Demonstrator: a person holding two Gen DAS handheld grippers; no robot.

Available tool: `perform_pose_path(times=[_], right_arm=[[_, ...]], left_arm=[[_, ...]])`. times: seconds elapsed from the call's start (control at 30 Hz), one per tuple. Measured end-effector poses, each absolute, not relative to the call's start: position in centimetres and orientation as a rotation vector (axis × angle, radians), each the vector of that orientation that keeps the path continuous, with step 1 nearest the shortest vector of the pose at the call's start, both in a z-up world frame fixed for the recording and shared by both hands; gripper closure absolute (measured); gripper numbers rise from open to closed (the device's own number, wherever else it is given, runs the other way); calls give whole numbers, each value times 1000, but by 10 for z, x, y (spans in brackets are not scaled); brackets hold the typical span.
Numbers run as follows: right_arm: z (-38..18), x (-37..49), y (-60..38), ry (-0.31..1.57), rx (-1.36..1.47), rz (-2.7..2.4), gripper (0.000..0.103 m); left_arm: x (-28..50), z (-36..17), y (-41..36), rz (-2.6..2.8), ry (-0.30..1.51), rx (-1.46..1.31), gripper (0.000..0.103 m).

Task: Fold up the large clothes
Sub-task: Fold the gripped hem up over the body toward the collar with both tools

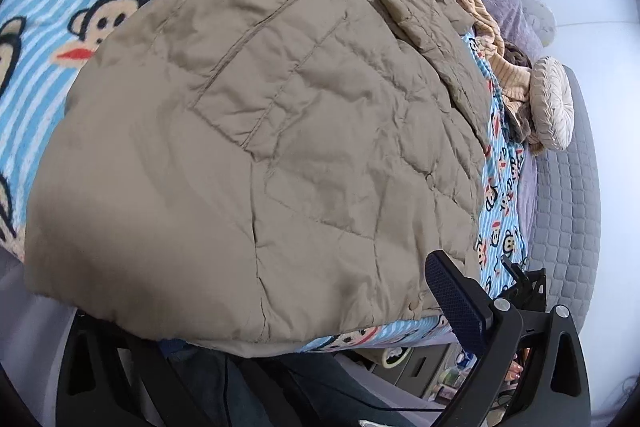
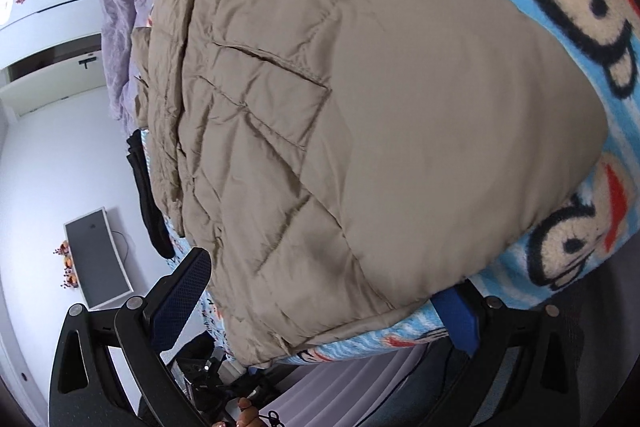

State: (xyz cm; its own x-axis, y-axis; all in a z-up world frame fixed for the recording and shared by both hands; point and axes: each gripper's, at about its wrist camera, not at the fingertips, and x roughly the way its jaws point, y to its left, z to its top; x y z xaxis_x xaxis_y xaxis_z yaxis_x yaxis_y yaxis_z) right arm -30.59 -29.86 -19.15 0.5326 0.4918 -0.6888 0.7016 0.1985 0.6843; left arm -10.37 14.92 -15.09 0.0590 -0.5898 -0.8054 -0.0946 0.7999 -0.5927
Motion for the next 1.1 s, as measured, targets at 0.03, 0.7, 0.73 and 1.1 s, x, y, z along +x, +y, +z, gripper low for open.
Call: perform_pose_path(times=[0.03,0.7,0.73,1.1], right_arm=[[-190,-304,-297,1086,1456,-196,0],[-178,-306,-282,1083,1368,-309,82],[-175,-305,-283,1081,1358,-303,82],[-124,-243,-294,1090,1181,-138,85]], left_arm=[[-100,-150,147,-413,1486,-566,10],[-71,-132,155,-509,1457,-433,81],[-67,-130,152,-509,1449,-424,81],[-25,-68,127,-401,1292,-413,81]])
